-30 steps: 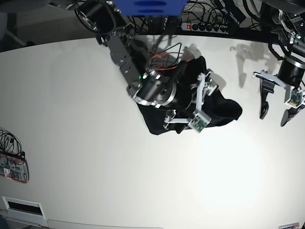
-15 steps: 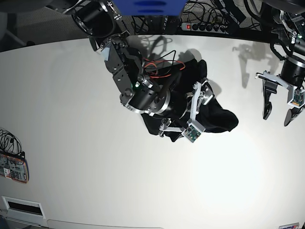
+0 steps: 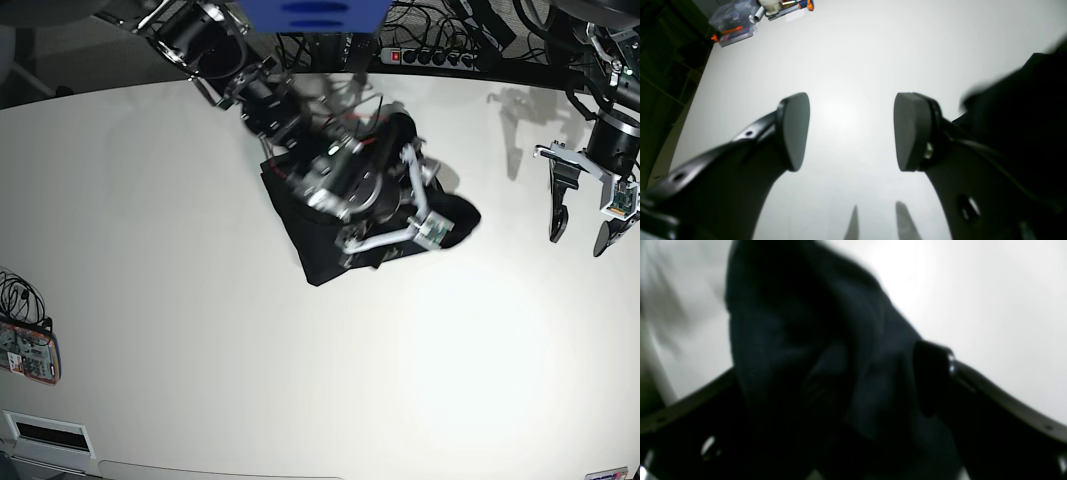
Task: Fold the T-shirt properly
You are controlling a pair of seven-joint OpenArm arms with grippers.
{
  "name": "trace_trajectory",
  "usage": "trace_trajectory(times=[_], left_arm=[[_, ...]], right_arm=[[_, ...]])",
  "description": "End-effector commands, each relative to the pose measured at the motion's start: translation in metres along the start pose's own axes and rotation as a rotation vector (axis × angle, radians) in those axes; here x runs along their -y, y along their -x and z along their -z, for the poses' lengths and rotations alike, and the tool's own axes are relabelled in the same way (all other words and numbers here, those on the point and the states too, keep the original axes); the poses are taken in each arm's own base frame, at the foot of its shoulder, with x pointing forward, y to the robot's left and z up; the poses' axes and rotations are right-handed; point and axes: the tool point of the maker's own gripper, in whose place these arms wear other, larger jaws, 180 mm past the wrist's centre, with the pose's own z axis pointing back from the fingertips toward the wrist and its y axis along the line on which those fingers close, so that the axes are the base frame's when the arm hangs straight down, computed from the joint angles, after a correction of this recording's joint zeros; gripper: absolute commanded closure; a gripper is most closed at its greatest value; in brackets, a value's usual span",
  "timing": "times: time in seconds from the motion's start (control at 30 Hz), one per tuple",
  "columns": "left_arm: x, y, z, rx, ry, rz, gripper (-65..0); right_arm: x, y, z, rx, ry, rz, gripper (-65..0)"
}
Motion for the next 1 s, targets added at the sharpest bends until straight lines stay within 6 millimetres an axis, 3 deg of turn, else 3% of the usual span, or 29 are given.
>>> trace_trajectory(times=[0.0, 0.07, 0.2, 0.33, 0.53, 0.6, 0.7, 0.77, 0.87, 0.97], left_arm=[[-0.002, -0.014, -0.001, 0.049, -0.002, 0.012, -37.8], [-0.003, -0.015, -0.001, 0.052, -0.003, 0.012, -37.8], [-0.003, -0.015, 0.0, 0.054, -0.004, 0.012, -37.8], [-0.003, -0.015, -0.001, 0.052, -0.003, 0.012, -37.8], [-0.002, -0.014, -0.001, 0.049, -0.002, 0.012, -37.8], [-0.002, -0.014, -0.001, 0.049, -0.002, 0.012, -37.8], [-0.002, -0.014, -0.001, 0.049, -0.002, 0.012, -37.8], [-0.002, -0.014, -0.001, 0.049, -0.002, 0.012, -37.8], [-0.003, -0.015, -0.001, 0.052, -0.003, 0.012, -37.8], [-0.003, -0.015, 0.0, 0.054, -0.002, 0.012, -37.8]], right_arm=[[0.002, -0.012, 0.0, 0.007, 0.054, -0.068, -50.3], [0.007, -0.001, 0.004, -0.082, 0.169, -0.21, -50.3], [-0.015, 0.011, 0.007, -0.134, 0.199, -0.307, -50.3], [-0.034, 0.007, 0.009, -0.098, 0.083, -0.25, -50.3], [-0.06, -0.008, 0.007, 0.05, -0.266, 0.086, -50.3], [-0.059, -0.012, 0.006, 0.074, -0.283, 0.137, -50.3], [-0.035, -0.003, 0.011, -0.003, -0.133, 0.122, -50.3], [-0.039, 0.0, 0.01, -0.043, -0.101, 0.044, -50.3], [-0.057, -0.008, 0.005, -0.002, -0.186, -0.035, -50.3], [-0.044, -0.01, 0.004, 0.028, -0.189, 0.025, -50.3]])
